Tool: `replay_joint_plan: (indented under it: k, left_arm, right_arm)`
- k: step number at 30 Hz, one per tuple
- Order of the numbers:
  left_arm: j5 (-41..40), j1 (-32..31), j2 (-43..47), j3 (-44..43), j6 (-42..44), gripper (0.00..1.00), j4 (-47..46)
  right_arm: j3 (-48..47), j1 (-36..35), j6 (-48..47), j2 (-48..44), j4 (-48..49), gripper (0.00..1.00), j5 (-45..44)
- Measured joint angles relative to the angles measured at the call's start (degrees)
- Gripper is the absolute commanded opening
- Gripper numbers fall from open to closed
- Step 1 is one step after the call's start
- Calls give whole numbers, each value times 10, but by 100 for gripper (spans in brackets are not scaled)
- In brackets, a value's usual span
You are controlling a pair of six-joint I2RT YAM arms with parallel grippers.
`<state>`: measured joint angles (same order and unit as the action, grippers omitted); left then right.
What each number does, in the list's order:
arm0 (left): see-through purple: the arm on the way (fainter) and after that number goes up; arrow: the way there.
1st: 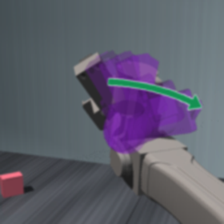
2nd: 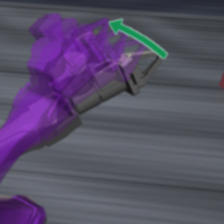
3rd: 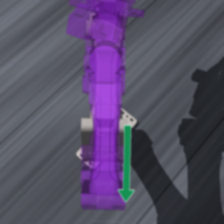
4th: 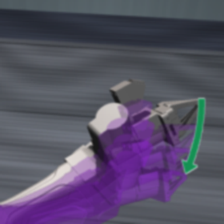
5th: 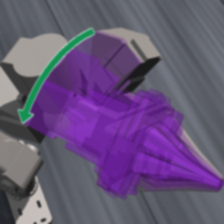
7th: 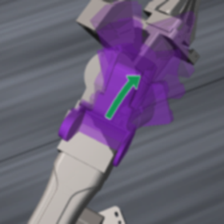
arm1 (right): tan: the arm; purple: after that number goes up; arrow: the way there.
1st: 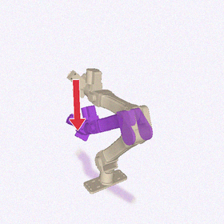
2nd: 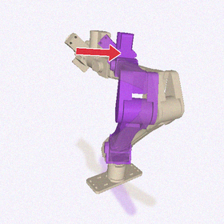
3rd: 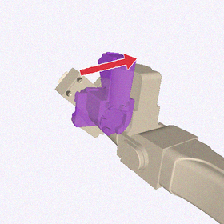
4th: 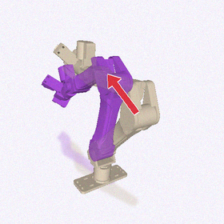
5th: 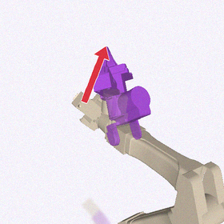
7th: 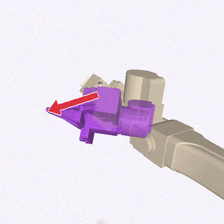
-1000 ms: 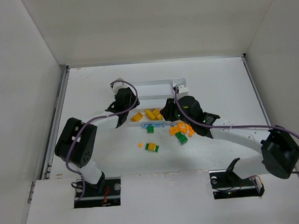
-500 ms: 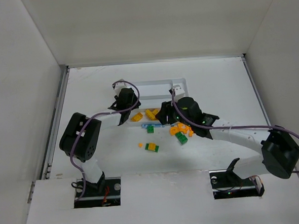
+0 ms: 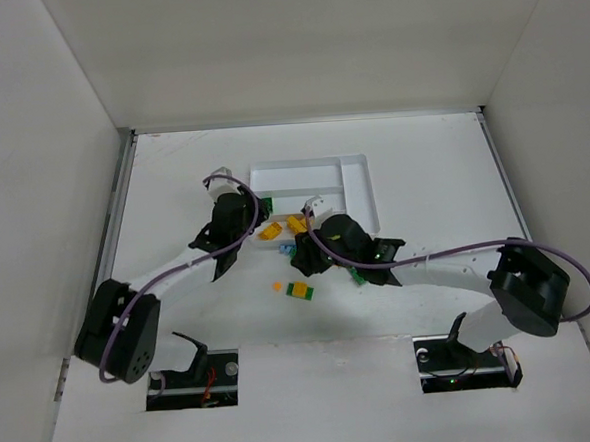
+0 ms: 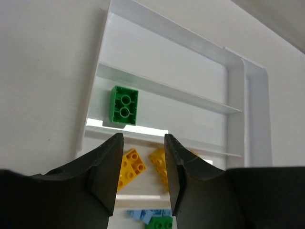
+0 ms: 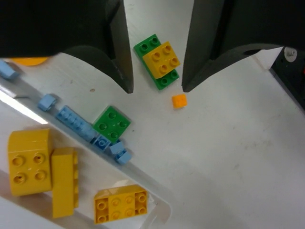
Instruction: Sort the legos into containers by color
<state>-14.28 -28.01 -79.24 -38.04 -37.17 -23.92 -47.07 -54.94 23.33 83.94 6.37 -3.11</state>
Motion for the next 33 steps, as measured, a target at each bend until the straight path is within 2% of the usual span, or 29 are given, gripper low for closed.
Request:
replay_joint_plan:
  k: [2, 9, 18, 26, 33]
  left_arm:
    - [11, -2, 44, 38, -9, 36, -5]
    - [57, -5, 178, 153, -43, 36, 10]
    - [86, -8, 302, 190, -59, 36, 59]
    - [100, -6, 320, 211, -68, 36, 91]
    - [110, -4, 326, 213, -69, 36, 102]
  right_arm:
    - [2, -19, -4, 5, 0, 60, -7]
    - [19, -77, -38, 13, -20, 66, -12]
    - [18, -86, -76, 48, -66, 67, -25]
    - [-3, -86, -99, 76, -81, 63, -26]
    - [-19, -86, -111, 94, -81, 55, -26]
